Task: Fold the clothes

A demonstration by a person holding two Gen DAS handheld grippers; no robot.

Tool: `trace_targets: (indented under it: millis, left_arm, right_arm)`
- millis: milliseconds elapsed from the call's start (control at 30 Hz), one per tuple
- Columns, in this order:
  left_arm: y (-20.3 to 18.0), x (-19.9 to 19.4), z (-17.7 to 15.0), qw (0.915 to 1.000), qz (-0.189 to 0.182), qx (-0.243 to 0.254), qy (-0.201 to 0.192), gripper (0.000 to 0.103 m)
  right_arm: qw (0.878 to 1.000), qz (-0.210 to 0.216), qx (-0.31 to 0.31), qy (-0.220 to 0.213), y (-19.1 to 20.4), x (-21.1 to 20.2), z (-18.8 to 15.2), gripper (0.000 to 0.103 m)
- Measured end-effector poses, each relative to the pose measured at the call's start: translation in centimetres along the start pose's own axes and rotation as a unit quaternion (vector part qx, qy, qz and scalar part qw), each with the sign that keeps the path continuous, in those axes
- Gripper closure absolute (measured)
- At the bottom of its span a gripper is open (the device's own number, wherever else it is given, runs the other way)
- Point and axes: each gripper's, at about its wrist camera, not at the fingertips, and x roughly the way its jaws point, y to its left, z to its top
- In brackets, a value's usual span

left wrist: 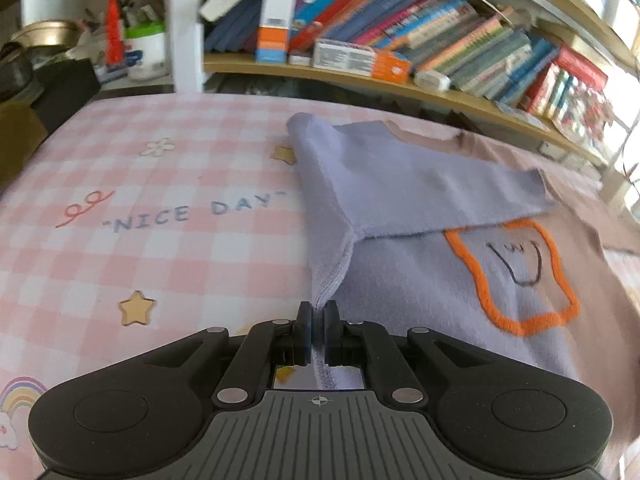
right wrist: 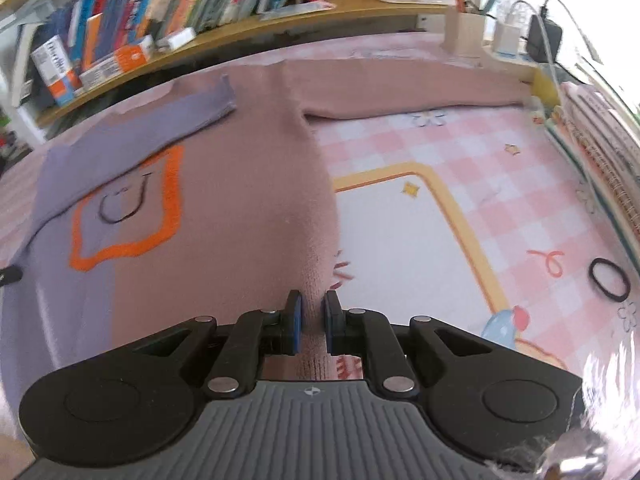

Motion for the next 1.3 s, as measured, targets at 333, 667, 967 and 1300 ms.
trace_targets:
  millis: [333, 667, 967, 1300]
  left_arm:
    - [2.1, -0.6, 0.1, 0.9995, 0.025, -0.018, -0.008, 0.099]
    - [2.2, -1.0, -0.8, 0.9993, 0.030, -0.023, -0.001, 0.098]
    - [2.1, -2.8, -0.1, 0.9978, 0.062, -0.018, -0.016, 0.080]
    - [-7.2, -3.6, 1.5, 0.9932, 0.046, 0.077, -0.073, 0.061]
  right_arm:
    - [0.998, 0.046, 0.022, 0.034, 1.4, 0.2, -1.7, 0.092]
    - [0.998, 0.047, 0.006, 0.032, 1.5, 0.4, -1.6, 0.092]
    - [0.997, 0.054, -0.051, 0.024, 2.3, -0.6, -0.4, 0.060]
    - [0.990, 0.078, -0.119, -0.014, 2.0, 0.1, 2.4, 0.050]
